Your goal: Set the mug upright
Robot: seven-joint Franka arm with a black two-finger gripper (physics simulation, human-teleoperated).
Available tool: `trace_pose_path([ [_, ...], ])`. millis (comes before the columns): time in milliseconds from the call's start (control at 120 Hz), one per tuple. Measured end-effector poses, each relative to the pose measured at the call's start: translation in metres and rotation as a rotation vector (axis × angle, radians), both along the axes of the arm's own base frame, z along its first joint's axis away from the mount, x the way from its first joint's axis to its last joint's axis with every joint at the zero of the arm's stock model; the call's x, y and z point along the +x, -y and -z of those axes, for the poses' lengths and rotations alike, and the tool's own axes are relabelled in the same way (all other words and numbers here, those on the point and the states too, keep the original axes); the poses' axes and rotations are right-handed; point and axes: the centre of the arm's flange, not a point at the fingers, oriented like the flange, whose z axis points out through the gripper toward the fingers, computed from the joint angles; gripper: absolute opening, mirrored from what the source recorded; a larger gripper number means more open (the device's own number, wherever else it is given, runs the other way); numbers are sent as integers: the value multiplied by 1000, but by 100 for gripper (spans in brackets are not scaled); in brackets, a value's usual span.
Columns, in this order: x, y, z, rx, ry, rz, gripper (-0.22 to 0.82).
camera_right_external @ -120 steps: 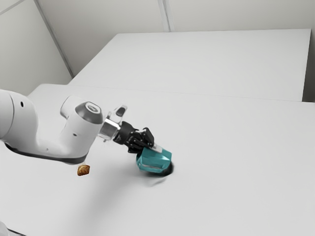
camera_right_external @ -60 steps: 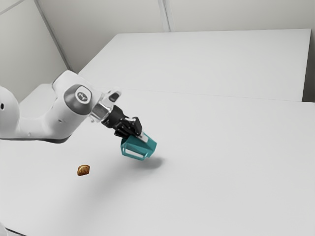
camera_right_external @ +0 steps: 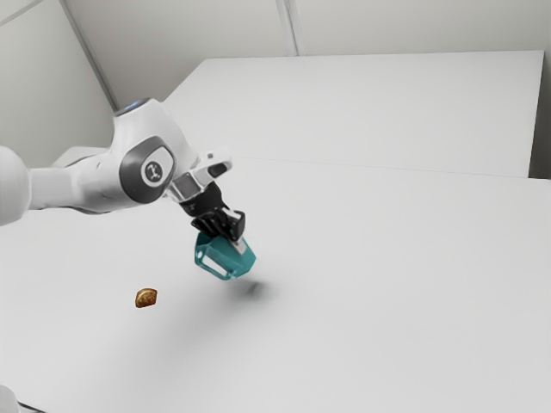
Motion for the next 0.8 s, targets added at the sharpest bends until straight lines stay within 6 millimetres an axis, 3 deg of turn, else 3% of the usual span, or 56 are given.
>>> trace_pose_path([
  [475, -9, -15, 10, 154, -112, -117, -17],
  [667, -6, -36, 17, 168, -116, -183, -17],
  [800, -3, -30, 27, 175, -118, -183, -17],
])
